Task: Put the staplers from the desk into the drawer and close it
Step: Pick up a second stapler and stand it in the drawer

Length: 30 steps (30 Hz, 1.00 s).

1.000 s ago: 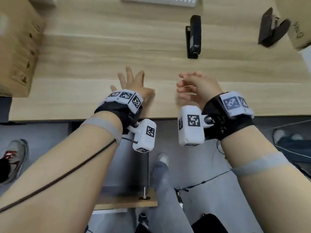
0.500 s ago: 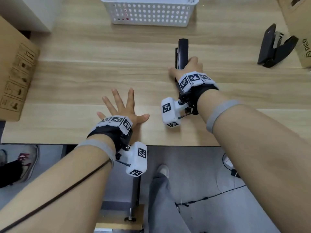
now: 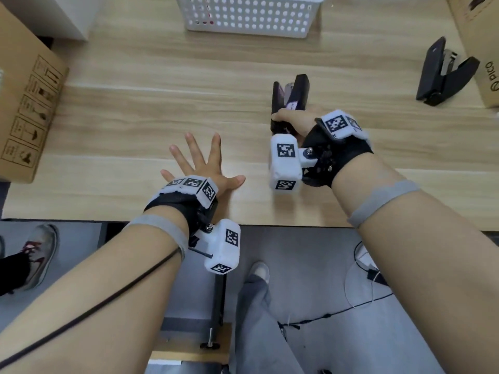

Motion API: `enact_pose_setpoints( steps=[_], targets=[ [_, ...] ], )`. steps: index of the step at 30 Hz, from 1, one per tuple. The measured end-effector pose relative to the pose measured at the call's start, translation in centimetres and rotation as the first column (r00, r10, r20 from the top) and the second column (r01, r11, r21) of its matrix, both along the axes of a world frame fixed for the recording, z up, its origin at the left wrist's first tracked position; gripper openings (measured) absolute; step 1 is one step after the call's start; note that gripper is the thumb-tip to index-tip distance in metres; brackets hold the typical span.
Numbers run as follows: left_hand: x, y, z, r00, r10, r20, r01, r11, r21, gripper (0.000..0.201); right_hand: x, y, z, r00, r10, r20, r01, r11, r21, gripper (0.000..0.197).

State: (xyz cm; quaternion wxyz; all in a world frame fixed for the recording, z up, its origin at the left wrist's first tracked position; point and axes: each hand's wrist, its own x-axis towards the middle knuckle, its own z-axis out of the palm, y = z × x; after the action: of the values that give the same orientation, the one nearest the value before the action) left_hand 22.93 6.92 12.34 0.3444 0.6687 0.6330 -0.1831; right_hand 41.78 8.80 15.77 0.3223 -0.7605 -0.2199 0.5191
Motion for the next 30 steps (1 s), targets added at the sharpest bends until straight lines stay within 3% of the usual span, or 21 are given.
enact_pose_setpoints(
  steps=[4,6,7,8,9,10,11,12,16,18,21,24,27,30],
  targets=[
    [-1.2,0.1,0.2,0.996,0.018,0.090,-0.020,1.000,0.014,0.094,-3.3,-3.9,0.6,0.924,-0.012,-0.383,0.046,0.996,0.080,0.006],
    [-3.1,0.3,0.5,0.965,0.038,0.259,-0.034,0.999,-0.017,0.079,-5.8,-6.0,0.9,0.847,0.050,-0.529,0.041,0.986,0.159,0.013],
    [-4.2,0.3,0.9,0.898,0.099,0.429,-0.069,0.994,-0.084,0.068,-7.3,-6.9,0.9,0.832,0.095,-0.547,0.009,0.983,0.185,0.021],
    [-5.4,0.0,1.6,0.753,0.210,0.624,-0.125,0.976,-0.178,0.055,-8.8,-7.7,1.1,0.839,0.149,-0.524,-0.038,0.976,0.217,0.030],
    [-6.7,-0.5,2.4,0.585,0.360,0.727,-0.207,0.933,-0.295,0.042,-10.3,-8.4,1.2,0.853,0.196,-0.484,-0.087,0.967,0.238,0.039],
    [-8.0,-1.1,3.2,0.407,0.527,0.746,-0.276,0.850,-0.449,0.033,-11.8,-8.9,1.0,0.864,0.245,-0.441,-0.143,0.957,0.251,0.047],
    [-9.4,-1.3,3.7,0.309,0.623,0.719,-0.316,0.780,-0.541,0.030,-13.4,-9.3,0.9,0.874,0.296,-0.385,-0.205,0.943,0.261,0.050],
    [-10.8,-1.5,4.0,0.282,0.663,0.693,-0.345,0.745,-0.572,0.031,-15.1,-9.5,0.8,0.885,0.348,-0.309,-0.274,0.926,0.259,0.051],
    [-16.3,-2.9,4.2,0.330,0.607,0.723,-0.263,0.795,-0.547,0.061,-21.1,-10.5,0.0,0.875,0.471,-0.113,-0.419,0.854,0.308,0.074],
    [-18.6,-4.1,4.3,0.383,0.570,0.727,-0.232,0.821,-0.521,0.048,-23.5,-11.2,-0.6,0.842,0.539,0.041,-0.525,0.799,0.293,0.082],
    [-22.0,-5.6,3.4,0.492,0.521,0.697,-0.228,0.850,-0.475,0.019,-26.7,-12.4,-1.2,0.711,0.676,0.194,-0.703,0.687,0.185,0.089],
    [-24.5,-6.8,1.8,0.578,0.508,0.638,-0.172,0.841,-0.513,0.006,-29.0,-13.4,-2.7,0.735,0.677,-0.037,-0.669,0.733,0.120,0.079],
    [-25.8,-7.8,-1.0,0.667,0.512,0.541,-0.139,0.799,-0.586,0.025,-30.3,-14.2,-5.9,0.744,0.640,-0.192,-0.654,0.756,-0.011,0.069],
    [-26.5,-8.7,-4.8,0.742,0.498,0.450,-0.146,0.774,-0.616,0.026,-31.1,-15.6,-9.9,0.776,0.570,-0.270,-0.617,0.774,-0.141,0.073]
  ],
)
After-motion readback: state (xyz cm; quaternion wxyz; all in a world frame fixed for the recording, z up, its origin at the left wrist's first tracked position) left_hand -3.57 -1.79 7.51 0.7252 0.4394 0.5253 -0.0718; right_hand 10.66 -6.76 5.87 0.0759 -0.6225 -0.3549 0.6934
